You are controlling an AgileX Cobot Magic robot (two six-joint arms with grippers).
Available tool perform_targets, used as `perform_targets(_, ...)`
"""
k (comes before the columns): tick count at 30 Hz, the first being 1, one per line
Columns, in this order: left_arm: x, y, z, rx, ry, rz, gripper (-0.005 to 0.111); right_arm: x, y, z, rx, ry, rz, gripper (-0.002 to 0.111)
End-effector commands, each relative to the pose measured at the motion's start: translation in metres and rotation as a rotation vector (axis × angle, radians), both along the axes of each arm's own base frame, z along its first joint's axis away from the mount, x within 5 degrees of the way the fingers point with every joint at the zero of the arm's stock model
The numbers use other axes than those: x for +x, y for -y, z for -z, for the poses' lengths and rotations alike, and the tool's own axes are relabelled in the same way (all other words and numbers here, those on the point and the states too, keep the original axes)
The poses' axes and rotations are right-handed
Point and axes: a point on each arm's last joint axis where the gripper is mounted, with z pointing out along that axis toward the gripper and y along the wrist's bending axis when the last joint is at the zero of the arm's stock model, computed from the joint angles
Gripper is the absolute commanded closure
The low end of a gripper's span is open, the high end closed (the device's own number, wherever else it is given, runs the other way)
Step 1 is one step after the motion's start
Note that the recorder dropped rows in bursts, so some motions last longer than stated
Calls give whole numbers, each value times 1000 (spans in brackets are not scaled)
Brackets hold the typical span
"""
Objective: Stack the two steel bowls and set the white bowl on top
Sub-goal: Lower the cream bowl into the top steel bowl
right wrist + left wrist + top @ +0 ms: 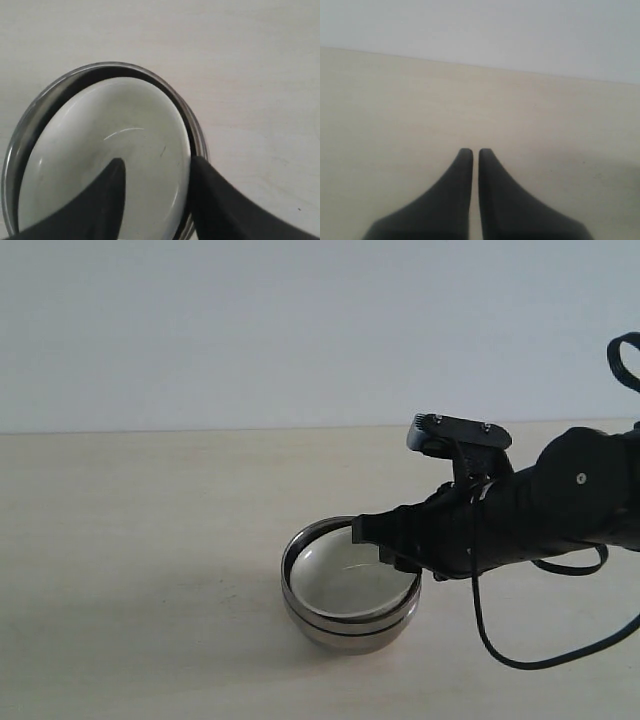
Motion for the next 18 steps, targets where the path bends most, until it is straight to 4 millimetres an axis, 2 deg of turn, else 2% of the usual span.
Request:
perform_targets(1,0,0,0,-10,6,-8,103,1,-1,-2,-3,24,-9,71)
perform_targets(3,0,0,0,-10,6,-8,103,2,-1,-3,-2,26,-8,76)
perform_targets(8,0,0,0,-10,6,-8,103,2,-1,-3,-15,44,-26,106)
perform_targets(9,0,0,0,-10,6,-8,103,2,-1,-3,-18,46,-29,108)
perform_targets(17,0,0,0,-10,6,-8,103,2,-1,-3,-35,59,-51,108)
perform_targets(18,0,0,0,-10,6,-8,103,1,-1,-3,-36,53,-54,105)
